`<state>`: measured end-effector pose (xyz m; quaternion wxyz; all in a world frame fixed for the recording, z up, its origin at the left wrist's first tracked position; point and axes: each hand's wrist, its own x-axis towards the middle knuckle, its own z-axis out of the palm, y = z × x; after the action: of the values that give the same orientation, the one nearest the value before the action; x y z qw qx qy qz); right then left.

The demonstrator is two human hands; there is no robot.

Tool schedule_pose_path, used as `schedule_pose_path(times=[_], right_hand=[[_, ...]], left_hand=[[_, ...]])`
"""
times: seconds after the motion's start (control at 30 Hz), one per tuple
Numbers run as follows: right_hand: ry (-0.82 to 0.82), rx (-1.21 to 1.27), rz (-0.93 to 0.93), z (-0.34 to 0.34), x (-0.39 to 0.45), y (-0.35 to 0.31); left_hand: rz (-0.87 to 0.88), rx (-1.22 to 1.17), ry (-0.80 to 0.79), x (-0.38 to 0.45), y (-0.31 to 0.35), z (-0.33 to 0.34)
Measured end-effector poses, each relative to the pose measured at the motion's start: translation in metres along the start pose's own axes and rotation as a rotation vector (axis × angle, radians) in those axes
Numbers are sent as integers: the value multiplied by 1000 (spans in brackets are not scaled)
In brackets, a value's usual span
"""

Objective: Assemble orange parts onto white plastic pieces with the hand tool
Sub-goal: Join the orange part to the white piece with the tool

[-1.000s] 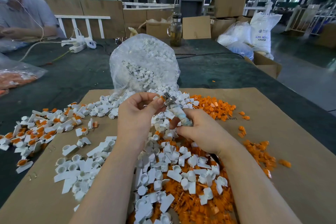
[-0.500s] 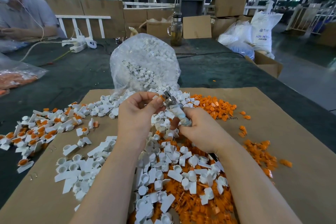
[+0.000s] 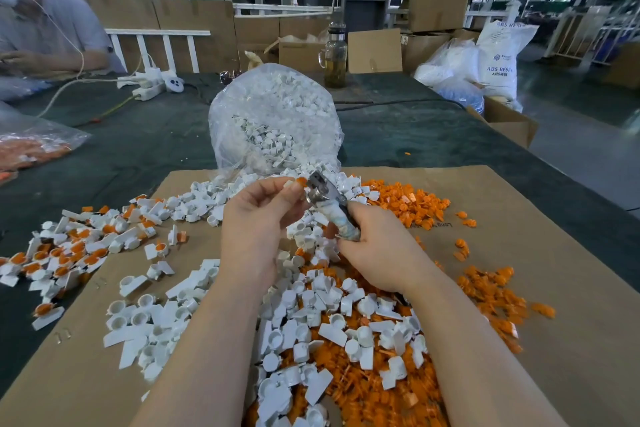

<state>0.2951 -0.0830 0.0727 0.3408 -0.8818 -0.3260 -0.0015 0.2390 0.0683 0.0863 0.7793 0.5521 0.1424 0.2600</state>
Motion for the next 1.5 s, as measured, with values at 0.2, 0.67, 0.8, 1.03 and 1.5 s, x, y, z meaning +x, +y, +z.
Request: schedule_pose_path(times=[0.2,0.67,0.8,1.03,1.5], right_hand=[[80,-107,38,-2,1,5],[-18,-196,62,-4,2,10],[-76,-284,56,-1,1,9],[-29,-453,148,3,3,17],[72,-308,219,4,6,16]], left_hand=[[-311,-416,393,13,9,-20],[-240,-393,464,19,18,-38],[-245,216,231,12,14,-26],[-116,1088,-158,2,2,-14],[71,1252,-390,-2,-3,-6]])
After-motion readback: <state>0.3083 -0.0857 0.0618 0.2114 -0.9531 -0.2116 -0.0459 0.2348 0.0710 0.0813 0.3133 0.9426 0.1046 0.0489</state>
